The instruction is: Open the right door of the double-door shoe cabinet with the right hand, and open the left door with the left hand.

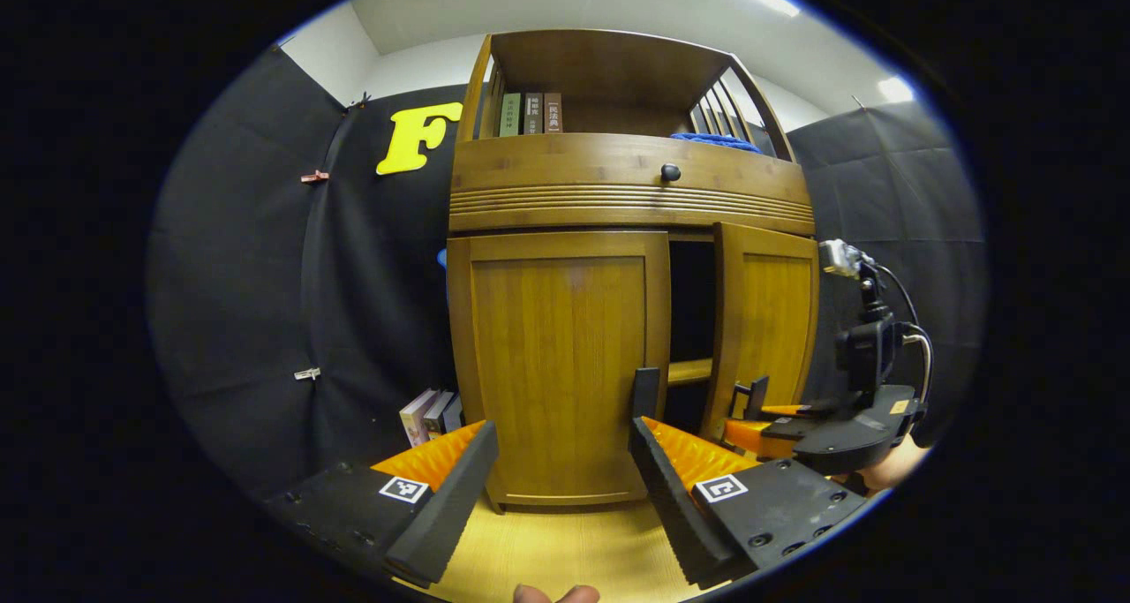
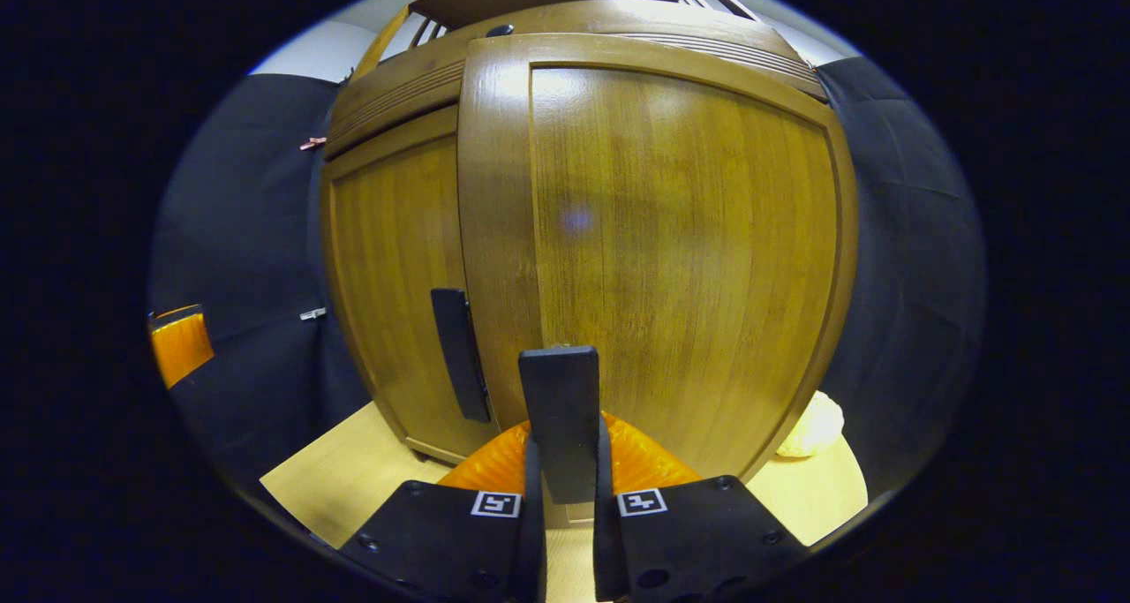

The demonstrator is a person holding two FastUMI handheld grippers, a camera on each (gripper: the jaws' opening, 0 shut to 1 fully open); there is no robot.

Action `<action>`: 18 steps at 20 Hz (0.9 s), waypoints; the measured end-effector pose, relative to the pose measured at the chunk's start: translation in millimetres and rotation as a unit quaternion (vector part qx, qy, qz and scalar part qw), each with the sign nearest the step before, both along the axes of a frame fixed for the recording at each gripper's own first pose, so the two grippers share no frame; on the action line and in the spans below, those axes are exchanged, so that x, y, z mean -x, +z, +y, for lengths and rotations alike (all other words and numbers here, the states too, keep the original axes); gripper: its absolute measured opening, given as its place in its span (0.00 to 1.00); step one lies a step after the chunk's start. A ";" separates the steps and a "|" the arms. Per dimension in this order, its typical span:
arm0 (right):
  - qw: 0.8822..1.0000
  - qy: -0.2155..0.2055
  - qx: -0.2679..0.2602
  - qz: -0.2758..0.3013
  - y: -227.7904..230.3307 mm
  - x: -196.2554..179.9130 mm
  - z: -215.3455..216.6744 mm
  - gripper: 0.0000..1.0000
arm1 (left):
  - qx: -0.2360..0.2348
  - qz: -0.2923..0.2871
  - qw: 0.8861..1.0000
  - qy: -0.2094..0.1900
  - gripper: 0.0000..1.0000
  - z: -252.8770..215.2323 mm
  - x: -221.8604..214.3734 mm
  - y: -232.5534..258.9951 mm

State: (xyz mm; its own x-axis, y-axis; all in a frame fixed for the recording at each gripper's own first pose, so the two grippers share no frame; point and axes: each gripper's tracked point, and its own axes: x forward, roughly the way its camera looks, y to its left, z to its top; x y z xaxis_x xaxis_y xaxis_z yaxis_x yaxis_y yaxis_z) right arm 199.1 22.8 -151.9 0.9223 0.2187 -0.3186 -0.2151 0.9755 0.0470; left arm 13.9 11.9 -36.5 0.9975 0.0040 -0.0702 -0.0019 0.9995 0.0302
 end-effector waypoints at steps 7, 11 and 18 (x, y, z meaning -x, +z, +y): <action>1.000 -0.006 -0.009 0.004 -7.5 -6.7 -5.4 0.25 | 0.008 -0.005 1.000 -0.001 0.94 -8.4 18.3 5.0; 1.000 -0.023 0.020 -0.004 -9.3 -6.9 0.9 0.24 | 0.009 -0.004 1.000 -0.008 0.94 -18.1 23.0 6.7; 0.996 -0.088 0.015 0.008 7.4 -6.3 -11.0 0.23 | 0.011 -0.005 0.999 -0.034 0.94 -40.7 24.9 6.1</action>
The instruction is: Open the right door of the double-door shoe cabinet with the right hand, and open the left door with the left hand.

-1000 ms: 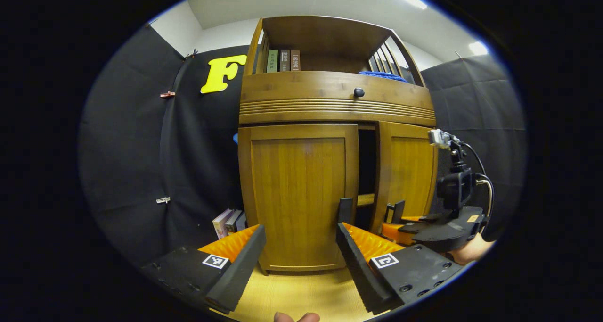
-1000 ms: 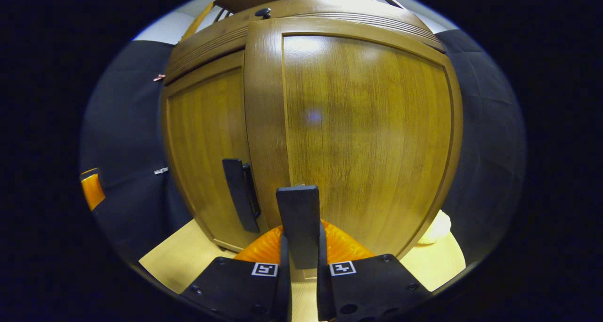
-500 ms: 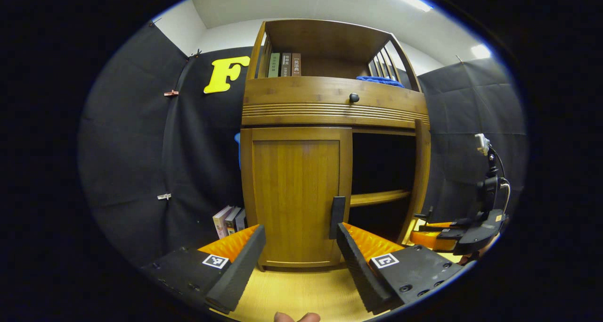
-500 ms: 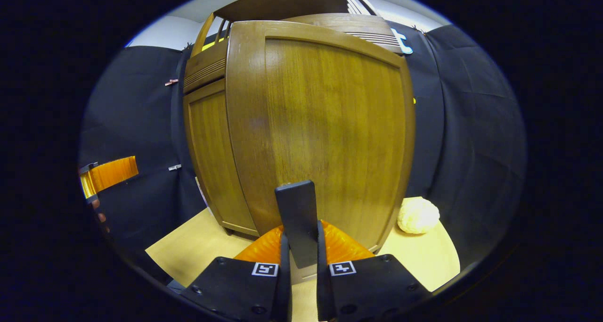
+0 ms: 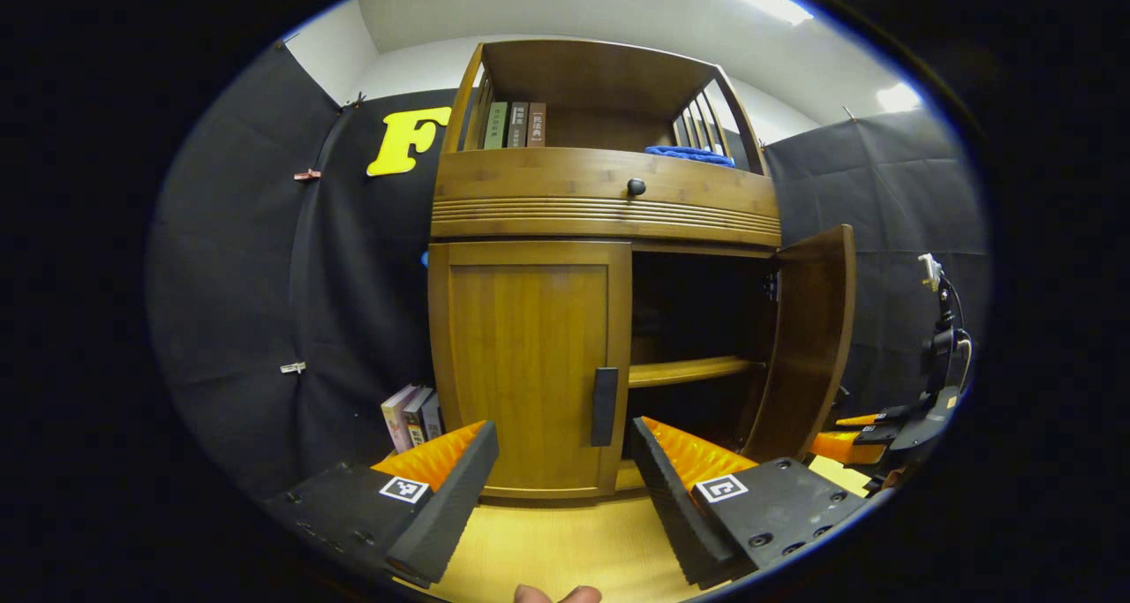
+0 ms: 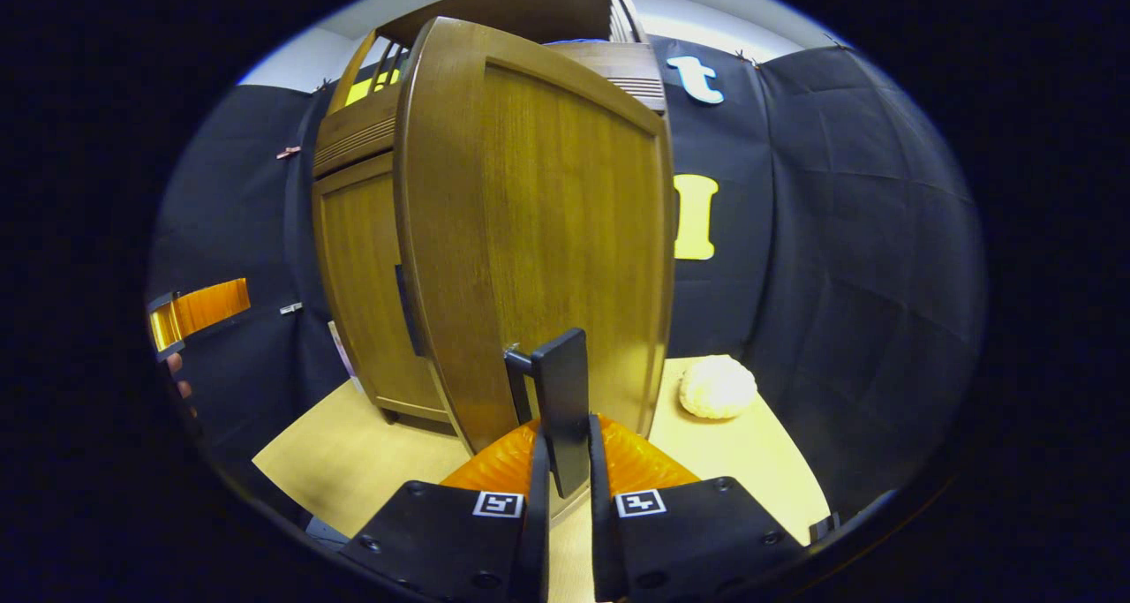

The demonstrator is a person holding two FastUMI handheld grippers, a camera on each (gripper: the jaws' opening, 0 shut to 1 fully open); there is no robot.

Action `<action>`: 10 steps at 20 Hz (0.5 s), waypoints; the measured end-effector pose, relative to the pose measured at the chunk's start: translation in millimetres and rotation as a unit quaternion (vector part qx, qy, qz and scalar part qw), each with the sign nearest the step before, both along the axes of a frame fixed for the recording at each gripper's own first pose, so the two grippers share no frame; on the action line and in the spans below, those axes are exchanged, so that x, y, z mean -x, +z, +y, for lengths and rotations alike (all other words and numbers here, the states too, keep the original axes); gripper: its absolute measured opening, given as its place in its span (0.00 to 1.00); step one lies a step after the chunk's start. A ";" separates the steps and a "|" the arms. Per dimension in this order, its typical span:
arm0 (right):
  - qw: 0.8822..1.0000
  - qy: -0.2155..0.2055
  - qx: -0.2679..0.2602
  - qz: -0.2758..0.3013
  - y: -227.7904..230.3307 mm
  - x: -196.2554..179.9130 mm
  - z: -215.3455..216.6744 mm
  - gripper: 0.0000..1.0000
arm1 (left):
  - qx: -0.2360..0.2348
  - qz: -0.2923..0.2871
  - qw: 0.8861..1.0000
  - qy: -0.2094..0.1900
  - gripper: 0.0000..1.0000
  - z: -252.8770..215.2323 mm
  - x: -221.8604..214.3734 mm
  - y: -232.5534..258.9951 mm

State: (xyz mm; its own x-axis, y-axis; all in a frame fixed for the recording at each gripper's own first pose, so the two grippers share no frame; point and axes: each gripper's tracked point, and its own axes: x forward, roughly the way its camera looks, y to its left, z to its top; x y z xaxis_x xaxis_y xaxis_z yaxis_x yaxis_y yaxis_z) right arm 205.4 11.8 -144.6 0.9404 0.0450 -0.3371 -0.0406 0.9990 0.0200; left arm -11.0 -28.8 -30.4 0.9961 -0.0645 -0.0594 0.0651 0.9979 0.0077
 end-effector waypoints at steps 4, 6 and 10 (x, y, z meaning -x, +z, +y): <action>0.999 -0.047 -0.005 0.011 -2.4 0.4 -16.4 0.23 | -0.002 0.001 1.000 -0.018 0.94 -14.4 -2.0 -0.5; 0.998 -0.064 -0.005 0.012 -2.4 10.0 -25.6 0.23 | -0.004 0.002 1.000 -0.025 0.94 -20.6 -0.6 0.4; 0.996 -0.092 -0.005 0.005 0.6 15.4 -49.4 0.18 | -0.004 0.002 0.999 -0.032 0.94 -26.2 -0.5 0.9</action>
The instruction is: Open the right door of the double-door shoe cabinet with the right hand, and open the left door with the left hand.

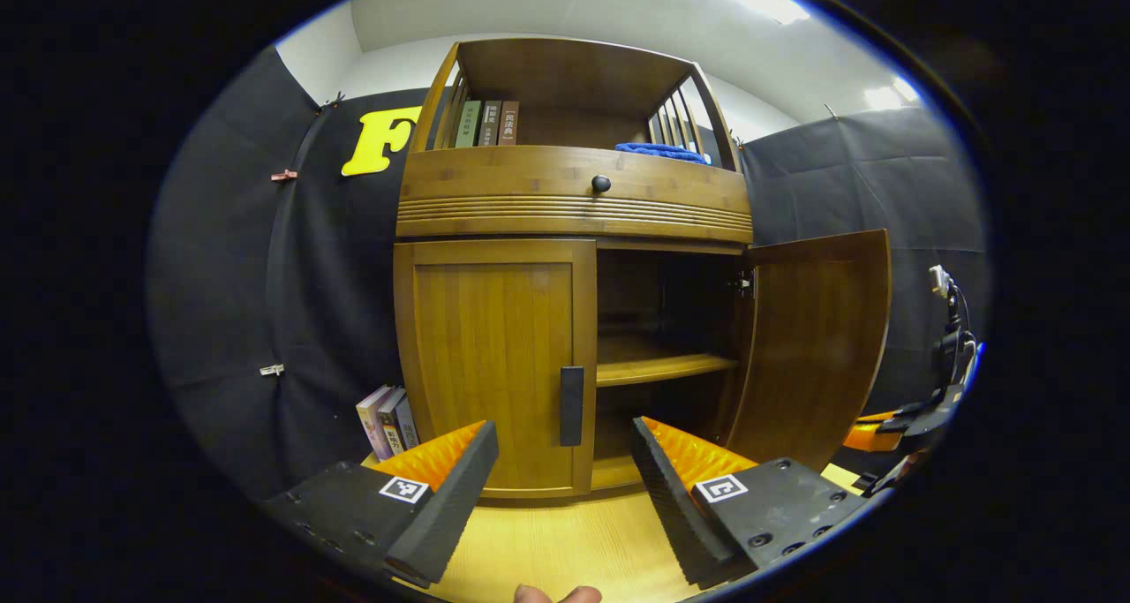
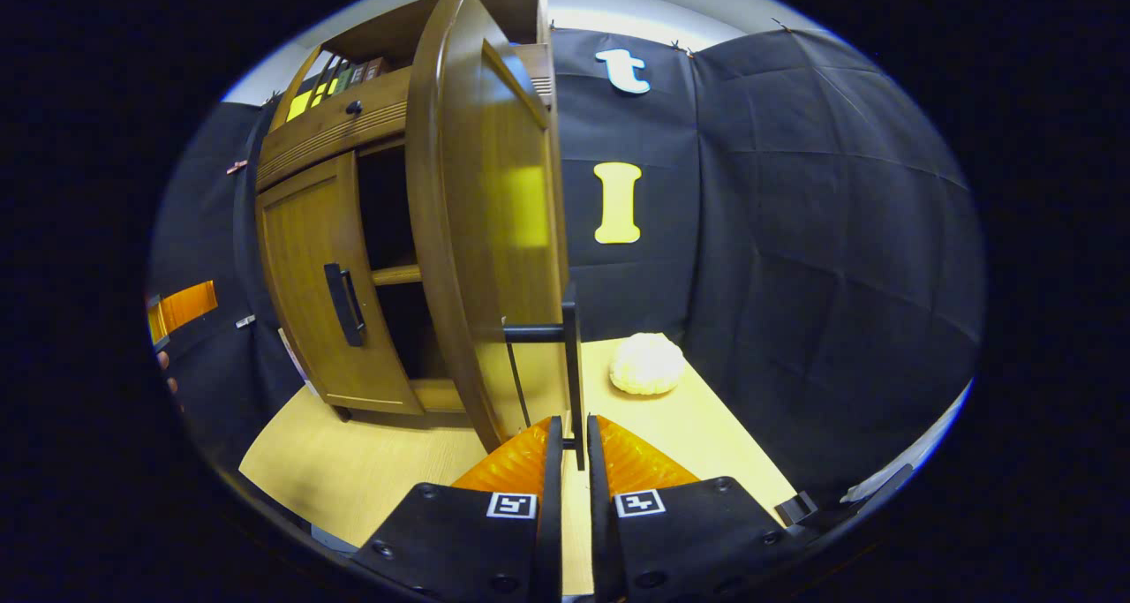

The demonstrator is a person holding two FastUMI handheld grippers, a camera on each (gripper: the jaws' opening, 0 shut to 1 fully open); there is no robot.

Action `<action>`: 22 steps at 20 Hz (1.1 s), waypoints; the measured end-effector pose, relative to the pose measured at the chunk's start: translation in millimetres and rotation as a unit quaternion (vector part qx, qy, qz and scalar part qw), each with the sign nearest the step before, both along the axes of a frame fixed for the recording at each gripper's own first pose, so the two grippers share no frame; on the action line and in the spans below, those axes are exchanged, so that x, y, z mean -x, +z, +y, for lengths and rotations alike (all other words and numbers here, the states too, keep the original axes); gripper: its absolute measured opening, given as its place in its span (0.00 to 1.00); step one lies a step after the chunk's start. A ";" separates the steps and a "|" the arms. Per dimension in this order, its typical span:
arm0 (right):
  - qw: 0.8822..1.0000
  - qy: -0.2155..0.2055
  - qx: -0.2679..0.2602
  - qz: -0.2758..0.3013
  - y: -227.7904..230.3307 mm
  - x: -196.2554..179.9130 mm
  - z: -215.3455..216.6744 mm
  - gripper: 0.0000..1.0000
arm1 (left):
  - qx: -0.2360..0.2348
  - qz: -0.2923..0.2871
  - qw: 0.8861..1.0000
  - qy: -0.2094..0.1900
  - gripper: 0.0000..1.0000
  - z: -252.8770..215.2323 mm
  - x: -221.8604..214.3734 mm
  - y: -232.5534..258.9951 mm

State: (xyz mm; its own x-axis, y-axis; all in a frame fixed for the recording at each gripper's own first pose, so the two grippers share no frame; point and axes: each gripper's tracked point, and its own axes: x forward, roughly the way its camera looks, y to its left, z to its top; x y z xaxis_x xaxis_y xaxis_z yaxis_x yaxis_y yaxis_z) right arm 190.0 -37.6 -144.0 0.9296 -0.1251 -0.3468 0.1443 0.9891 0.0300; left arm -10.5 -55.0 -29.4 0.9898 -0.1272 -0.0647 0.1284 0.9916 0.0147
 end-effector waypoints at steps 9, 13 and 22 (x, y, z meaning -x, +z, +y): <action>0.999 -0.043 -0.002 -0.026 13.4 -1.5 -32.4 0.18 | 0.019 0.005 1.000 -0.012 0.94 -16.3 -18.1 1.8; 0.998 -0.046 0.025 -0.026 15.5 0.4 -36.8 0.17 | 0.018 0.007 1.000 -0.015 0.94 -22.1 -26.2 0.4; 0.988 -0.107 0.071 -0.082 44.9 20.5 -71.8 0.99 | 0.004 0.021 1.000 -0.010 0.92 -34.6 -75.9 -22.7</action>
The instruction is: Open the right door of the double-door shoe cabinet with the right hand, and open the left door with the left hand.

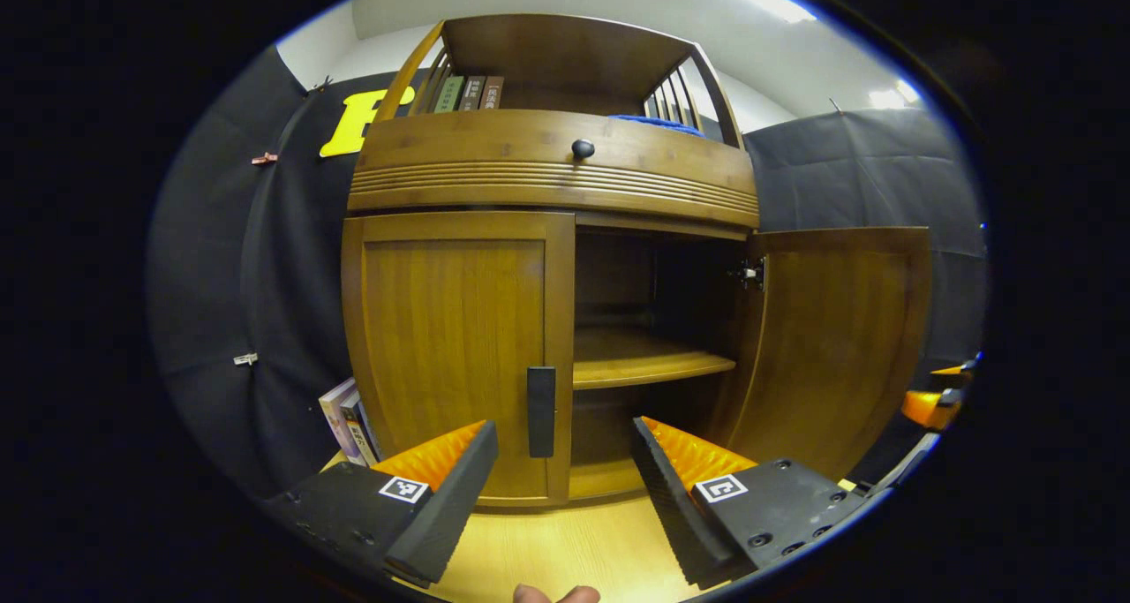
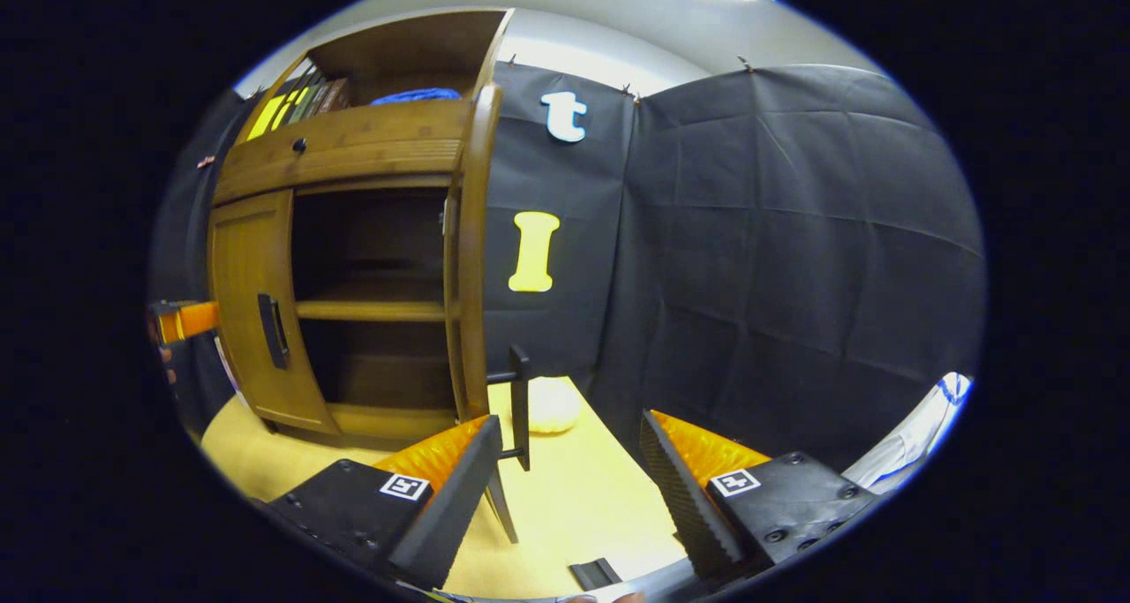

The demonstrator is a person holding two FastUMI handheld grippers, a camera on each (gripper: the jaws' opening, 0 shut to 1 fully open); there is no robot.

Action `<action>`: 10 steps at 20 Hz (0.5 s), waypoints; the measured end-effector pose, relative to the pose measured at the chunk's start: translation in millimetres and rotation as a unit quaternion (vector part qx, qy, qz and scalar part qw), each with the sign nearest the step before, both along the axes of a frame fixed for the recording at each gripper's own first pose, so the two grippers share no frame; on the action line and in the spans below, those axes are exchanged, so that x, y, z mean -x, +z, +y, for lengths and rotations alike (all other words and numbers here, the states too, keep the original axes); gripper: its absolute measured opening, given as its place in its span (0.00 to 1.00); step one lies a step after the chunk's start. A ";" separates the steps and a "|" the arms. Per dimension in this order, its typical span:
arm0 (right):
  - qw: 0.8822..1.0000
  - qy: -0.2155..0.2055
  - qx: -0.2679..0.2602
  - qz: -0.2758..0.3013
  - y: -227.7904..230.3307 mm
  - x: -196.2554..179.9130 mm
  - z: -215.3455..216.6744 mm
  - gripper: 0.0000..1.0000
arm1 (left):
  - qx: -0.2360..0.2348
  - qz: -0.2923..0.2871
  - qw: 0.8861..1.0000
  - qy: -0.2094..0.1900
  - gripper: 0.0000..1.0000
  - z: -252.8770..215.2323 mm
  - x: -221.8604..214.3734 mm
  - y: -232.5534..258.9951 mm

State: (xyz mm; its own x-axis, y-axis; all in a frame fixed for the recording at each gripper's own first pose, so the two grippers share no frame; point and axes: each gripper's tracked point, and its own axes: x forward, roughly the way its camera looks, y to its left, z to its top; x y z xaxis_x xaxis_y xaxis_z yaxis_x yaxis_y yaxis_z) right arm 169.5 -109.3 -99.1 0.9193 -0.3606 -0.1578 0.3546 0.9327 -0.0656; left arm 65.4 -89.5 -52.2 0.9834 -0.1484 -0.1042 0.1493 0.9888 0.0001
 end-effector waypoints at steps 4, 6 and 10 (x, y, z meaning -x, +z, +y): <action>1.000 0.003 -0.003 -0.027 20.9 14.4 -2.7 0.98 | -0.004 0.008 1.000 0.023 0.94 4.0 -42.0 -17.0; 0.999 0.004 -0.023 -0.028 23.2 21.9 0.1 0.96 | -0.002 0.015 0.999 0.033 0.94 5.4 -62.0 -27.6; 0.999 -0.010 0.010 -0.052 39.1 32.6 -10.7 1.00 | 0.007 0.017 0.999 0.038 0.92 5.2 -104.2 -42.3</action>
